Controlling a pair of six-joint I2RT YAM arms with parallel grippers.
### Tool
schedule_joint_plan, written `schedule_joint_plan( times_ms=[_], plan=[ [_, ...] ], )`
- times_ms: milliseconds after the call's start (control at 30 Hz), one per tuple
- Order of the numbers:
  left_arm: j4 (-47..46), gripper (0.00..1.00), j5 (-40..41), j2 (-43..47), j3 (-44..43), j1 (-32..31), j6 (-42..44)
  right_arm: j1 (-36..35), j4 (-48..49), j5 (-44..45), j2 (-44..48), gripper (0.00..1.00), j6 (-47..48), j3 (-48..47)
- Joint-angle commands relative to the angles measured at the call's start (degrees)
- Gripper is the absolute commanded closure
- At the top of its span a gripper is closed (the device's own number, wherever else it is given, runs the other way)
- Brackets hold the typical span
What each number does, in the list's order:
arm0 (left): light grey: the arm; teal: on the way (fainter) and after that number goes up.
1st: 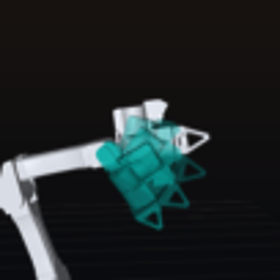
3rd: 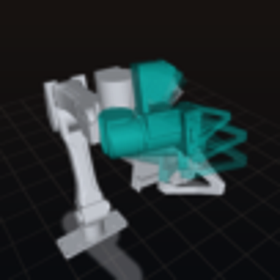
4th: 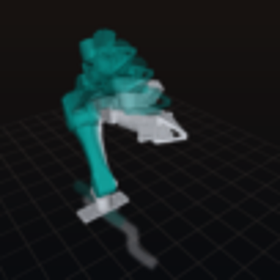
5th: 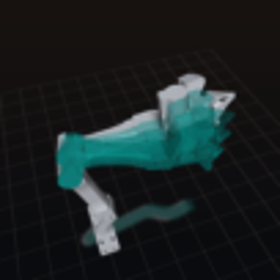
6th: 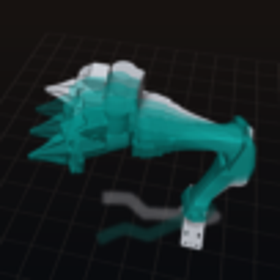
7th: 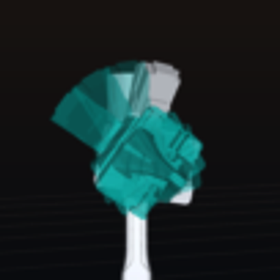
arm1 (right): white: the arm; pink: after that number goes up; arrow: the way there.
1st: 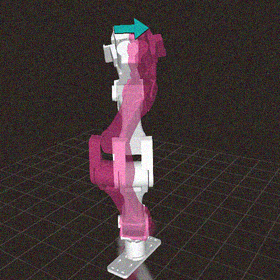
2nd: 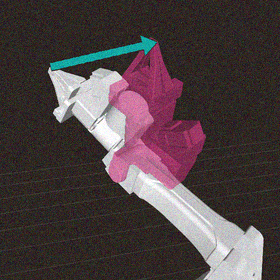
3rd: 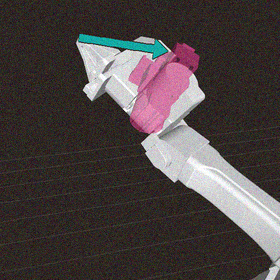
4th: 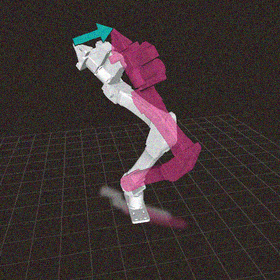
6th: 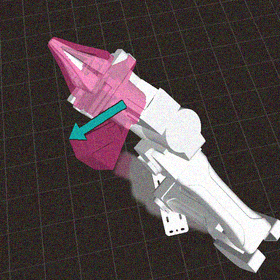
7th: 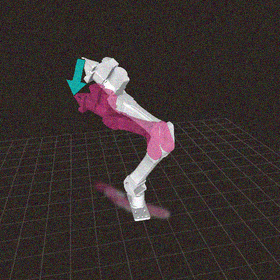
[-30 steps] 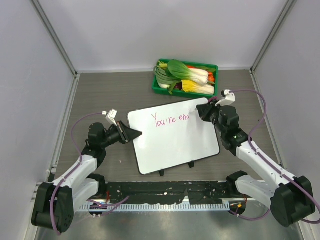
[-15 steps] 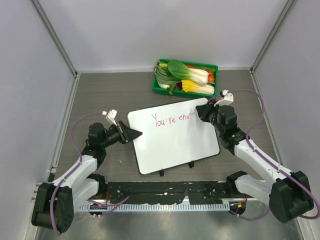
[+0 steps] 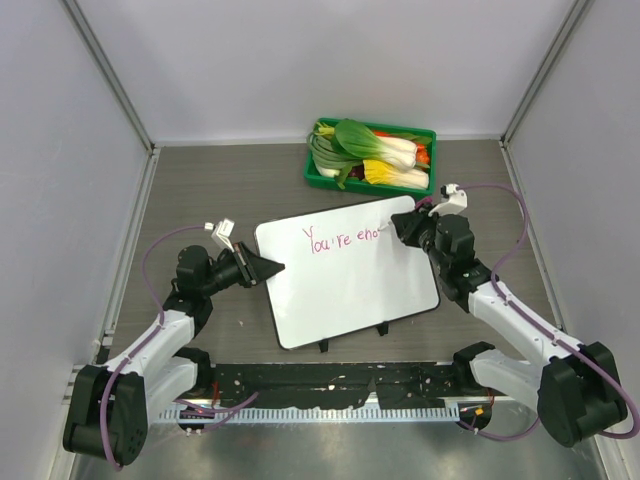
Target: Write a sentence on the whiteboard
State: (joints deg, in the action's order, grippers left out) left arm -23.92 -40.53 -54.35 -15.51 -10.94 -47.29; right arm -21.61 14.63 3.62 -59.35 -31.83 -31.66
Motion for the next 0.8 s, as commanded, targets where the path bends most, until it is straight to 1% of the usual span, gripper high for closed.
schedule_joint_plan(
  times_ms=[0,333,767],
  plan=[
    [5.90,1.00,8.01,-0.85,0.48,0.04,12.04,0.16,-0.92,-1.07,0.90,0.99,-0.07,1.60],
    [5.99,1.00,8.01,-0.76,0.57,0.13,12.04,0.16,-2.50,-0.72,3.19,0.99,0.10,2.92],
    [5.99,1.00,8.01,-0.67,0.57,0.04,12.04,0.16,-2.86,3.59,0.64,0.99,0.81,-0.60]
  ],
)
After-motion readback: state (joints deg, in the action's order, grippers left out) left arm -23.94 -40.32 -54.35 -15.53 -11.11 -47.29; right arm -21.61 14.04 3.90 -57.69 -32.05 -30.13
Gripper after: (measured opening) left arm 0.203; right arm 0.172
